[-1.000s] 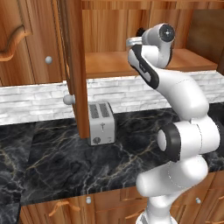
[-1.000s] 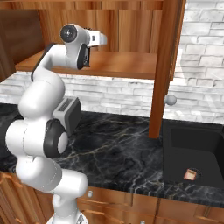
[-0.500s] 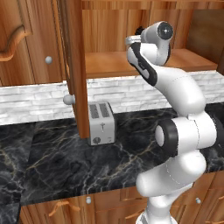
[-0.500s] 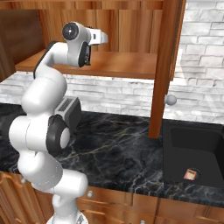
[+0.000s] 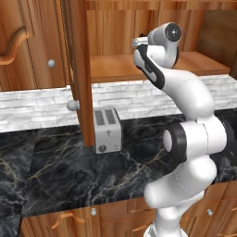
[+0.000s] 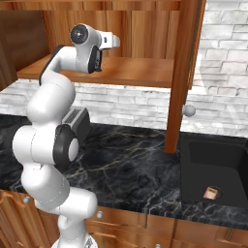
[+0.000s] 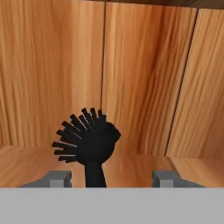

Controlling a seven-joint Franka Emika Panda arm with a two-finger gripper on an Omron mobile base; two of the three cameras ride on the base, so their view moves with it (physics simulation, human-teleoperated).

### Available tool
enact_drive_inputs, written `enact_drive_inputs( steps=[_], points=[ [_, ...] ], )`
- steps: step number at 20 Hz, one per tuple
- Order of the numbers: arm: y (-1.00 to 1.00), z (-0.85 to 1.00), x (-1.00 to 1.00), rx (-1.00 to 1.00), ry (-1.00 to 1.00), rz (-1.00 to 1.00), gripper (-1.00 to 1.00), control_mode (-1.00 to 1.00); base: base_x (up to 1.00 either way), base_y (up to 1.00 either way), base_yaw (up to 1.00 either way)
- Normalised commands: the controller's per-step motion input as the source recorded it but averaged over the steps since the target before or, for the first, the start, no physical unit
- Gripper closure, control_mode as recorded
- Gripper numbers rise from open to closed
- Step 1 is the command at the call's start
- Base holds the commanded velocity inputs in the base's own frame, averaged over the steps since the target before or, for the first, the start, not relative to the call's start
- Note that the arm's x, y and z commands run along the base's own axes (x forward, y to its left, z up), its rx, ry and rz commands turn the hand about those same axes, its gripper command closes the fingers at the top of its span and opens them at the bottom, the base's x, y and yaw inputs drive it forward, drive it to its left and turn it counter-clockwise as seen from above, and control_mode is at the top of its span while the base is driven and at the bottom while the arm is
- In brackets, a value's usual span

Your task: Pick up the dish brush and bar soap from the sink, and place them back in the cabinet, and close the cabinet doors.

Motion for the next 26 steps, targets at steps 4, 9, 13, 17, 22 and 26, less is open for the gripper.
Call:
enact_drive_inputs(
  steps=[4,9,13,17,22,26],
  points=[
    [0.0,-0.04,0.04,0.0,-0.01,0.0,-1.0,-1.0,0.0,0.0,0.0],
    [0.0,-0.07,0.0,0.0,0.0,0.0,-1.0,-1.0,0.0,0.0,0.0],
    [0.0,-0.12,-0.01,0.0,0.0,0.0,-1.0,-1.0,0.0,0.0,0.0],
    [0.0,-0.08,-0.1,0.0,0.0,0.0,-1.0,-1.0,0.0,0.0,0.0],
    [0.0,-0.06,-0.46,0.0,-0.01,0.0,-1.0,-1.0,0.0,0.0,0.0],
    [0.0,0.0,-0.55,0.0,-0.07,0.0,-1.0,-1.0,0.0,0.0,0.0]
  ],
)
